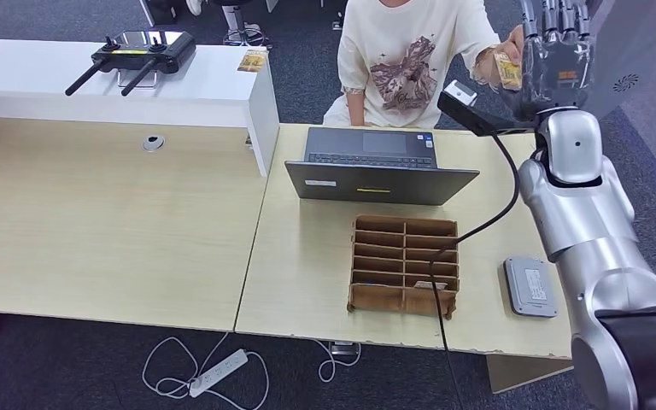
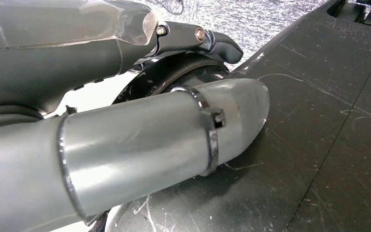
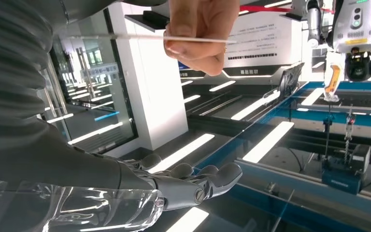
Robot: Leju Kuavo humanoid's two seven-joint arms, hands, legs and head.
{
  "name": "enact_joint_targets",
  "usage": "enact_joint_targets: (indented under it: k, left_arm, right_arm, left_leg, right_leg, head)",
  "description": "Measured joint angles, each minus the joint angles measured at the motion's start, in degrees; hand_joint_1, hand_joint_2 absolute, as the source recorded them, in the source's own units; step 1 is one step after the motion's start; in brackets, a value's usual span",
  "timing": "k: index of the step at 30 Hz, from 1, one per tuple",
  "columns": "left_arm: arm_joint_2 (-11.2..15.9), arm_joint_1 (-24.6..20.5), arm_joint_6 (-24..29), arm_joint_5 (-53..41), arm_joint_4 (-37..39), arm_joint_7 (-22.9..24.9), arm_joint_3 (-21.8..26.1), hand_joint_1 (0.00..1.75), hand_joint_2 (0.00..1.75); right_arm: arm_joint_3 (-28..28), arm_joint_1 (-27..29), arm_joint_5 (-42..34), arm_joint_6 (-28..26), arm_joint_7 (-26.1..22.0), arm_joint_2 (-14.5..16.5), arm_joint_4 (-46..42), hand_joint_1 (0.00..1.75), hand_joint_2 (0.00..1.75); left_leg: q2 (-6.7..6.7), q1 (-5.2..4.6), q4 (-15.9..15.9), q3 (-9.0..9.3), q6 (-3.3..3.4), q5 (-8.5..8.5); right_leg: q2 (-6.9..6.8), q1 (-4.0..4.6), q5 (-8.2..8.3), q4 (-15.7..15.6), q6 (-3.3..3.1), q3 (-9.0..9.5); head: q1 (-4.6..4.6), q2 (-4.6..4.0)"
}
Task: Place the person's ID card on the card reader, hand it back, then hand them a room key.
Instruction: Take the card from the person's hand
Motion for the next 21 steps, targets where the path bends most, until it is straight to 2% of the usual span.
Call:
enact_joint_targets:
  k: [11, 21]
  left_arm:
    - [0.0, 0.0, 0.1, -0.2, 0.0, 0.0, 0.0, 0.00, 0.00]
    - [0.0, 0.0, 0.1, -0.2, 0.0, 0.1, 0.0, 0.00, 0.00]
  right_arm:
    - [3.8, -8.3, 3.2, 4.4, 1.6, 0.9, 11.1, 0.00, 1.75]
    - [5.1, -9.8, 3.3, 4.7, 1.8, 1.0, 14.0, 0.00, 1.75]
  left_leg:
    - [-0.01, 0.00, 0.0, 0.00, 0.00, 0.00]
    - [-0.01, 0.00, 0.0, 0.01, 0.00, 0.00]
  right_leg:
    - [0.00, 0.00, 0.00, 0.0, 0.00, -0.01]
    - [0.00, 0.00, 0.00, 0.0, 0.00, 0.00]
  head:
    - [-0.01, 0.00]
    - [-0.01, 0.00]
